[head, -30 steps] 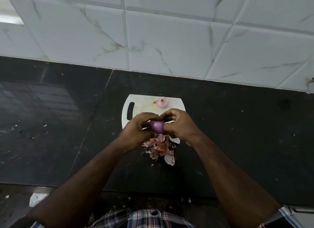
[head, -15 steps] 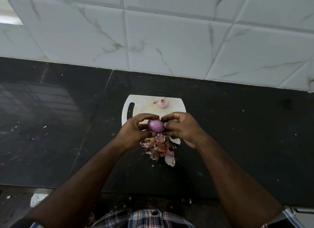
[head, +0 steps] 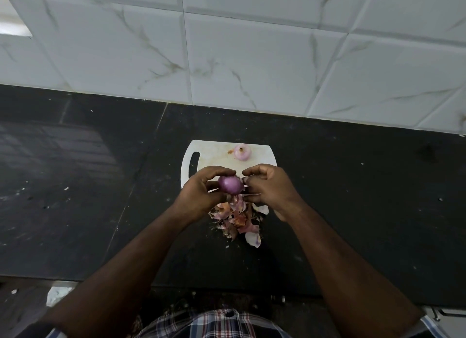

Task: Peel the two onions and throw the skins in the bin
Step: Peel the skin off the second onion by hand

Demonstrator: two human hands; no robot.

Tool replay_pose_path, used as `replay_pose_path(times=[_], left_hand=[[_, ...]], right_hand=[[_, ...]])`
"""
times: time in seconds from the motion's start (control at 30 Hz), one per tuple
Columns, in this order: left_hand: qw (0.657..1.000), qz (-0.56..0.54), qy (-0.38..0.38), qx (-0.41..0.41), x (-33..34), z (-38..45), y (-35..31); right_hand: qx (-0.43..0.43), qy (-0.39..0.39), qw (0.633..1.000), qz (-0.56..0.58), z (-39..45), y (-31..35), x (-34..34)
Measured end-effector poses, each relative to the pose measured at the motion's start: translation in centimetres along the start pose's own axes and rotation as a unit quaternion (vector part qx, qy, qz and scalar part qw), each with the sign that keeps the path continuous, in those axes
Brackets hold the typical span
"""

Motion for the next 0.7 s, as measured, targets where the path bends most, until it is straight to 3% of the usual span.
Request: replay_pose_path(times=[0.2, 0.33, 0.47, 0.7], left_hand=[[0.997, 0.06, 0.005, 0.04, 0.1, 0.1, 0.3], [0.995, 0.09, 0.012, 0.048, 0.3, 0.1, 0.4], [1.0, 0.001, -0.019, -0.012, 0.1, -0.1, -0.3], [0.981, -0.152, -0.055, -0.107, -0.8, -0.3, -0.4]], right_hand=[[-0.021, -0.028, 0.999, -0.02, 0.4, -0.4, -0.1], [-0.055, -0.088, 0.987, -0.124, 0.9, -0.5, 0.1], [-0.055, -0.116, 0.975, -0.179, 1.2, -0.7, -0.3], [-0.069, -0.091, 0.962, -0.25, 0.9, -2.2, -0.8]])
Point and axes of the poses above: each hand's wrist, its own z-axis towards the middle knuckle, its own x-axis out of the palm, y = z × x, the point moved 3 cm from there along z, towards the middle knuckle, and after that the axes turned 12 degrees about x, right-handed, at the moved point
